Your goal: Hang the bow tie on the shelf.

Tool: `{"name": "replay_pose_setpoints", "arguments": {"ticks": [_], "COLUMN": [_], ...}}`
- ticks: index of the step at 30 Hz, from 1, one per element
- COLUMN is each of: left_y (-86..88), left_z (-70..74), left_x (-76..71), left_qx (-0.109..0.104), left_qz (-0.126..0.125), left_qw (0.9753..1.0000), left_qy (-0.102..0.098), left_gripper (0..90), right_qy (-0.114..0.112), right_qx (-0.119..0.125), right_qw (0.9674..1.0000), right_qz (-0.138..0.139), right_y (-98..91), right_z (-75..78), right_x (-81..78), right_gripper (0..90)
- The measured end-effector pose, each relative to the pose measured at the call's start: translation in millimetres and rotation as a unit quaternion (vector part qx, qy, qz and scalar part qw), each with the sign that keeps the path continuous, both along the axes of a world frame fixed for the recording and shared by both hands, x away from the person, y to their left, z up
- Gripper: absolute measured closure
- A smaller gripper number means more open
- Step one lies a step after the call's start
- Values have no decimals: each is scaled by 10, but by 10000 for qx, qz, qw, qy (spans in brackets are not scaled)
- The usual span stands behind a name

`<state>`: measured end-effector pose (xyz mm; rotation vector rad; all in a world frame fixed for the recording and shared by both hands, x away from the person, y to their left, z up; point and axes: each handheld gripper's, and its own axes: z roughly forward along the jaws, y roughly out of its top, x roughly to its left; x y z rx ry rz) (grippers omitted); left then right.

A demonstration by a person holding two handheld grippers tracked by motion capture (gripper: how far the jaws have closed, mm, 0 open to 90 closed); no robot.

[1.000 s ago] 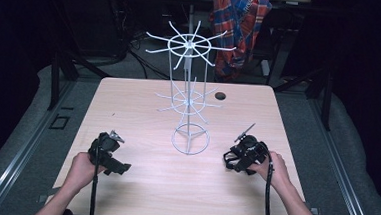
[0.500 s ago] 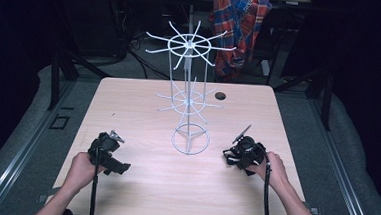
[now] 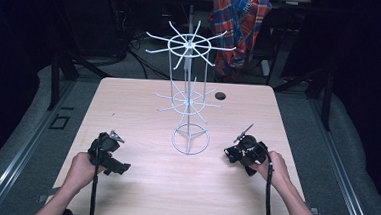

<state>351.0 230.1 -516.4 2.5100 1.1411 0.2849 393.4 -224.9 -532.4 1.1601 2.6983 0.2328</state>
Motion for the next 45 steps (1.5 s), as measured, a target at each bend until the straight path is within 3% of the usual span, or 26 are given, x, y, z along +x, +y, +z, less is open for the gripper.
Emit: {"name": "replay_pose_setpoints", "arguments": {"ticks": [1, 2, 7, 21, 22, 25, 31, 38, 45], "left_y": [-1, -2, -2, -14, -15, -16, -2, -2, -3], "left_z": [1, 4, 2, 2, 3, 1, 2, 0, -1], "left_x": [-2, -4, 0, 7, 7, 8, 4, 5, 0], "left_qx": [-4, -2, -2, 3, 13, 13, 11, 3, -3], "left_qz": [-5, -5, -6, -27, -30, -36, -13, 7, -4], "left_qw": [10000, 10000, 10000, 10000, 10000, 10000, 10000, 10000, 10000], "left_qy": [-3, 2, -6, 2, 1, 9, 3, 7, 10], "left_gripper": [52, 52, 52, 52, 52, 52, 51, 51, 51], "right_qy": [-2, -77, -168, -423, -486, -470, -623, -781, -955], "right_qx": [0, 227, 527, 780, 930, 862, 1126, 1255, 1488], "right_qw": [10000, 9997, 9984, 9960, 9943, 9951, 9915, 9887, 9838], "right_qz": [22, -85, -104, -106, -190, -109, -195, -267, -283], "right_y": [-11, -16, -39, -56, -49, -78, -107, -132, -129], "right_z": [19, 21, 94, 228, 220, 260, 310, 378, 441], "right_x": [0, -14, -13, -42, -52, -41, -38, -51, -75], "right_gripper": [733, 732, 733, 733, 733, 733, 735, 735, 735]}}
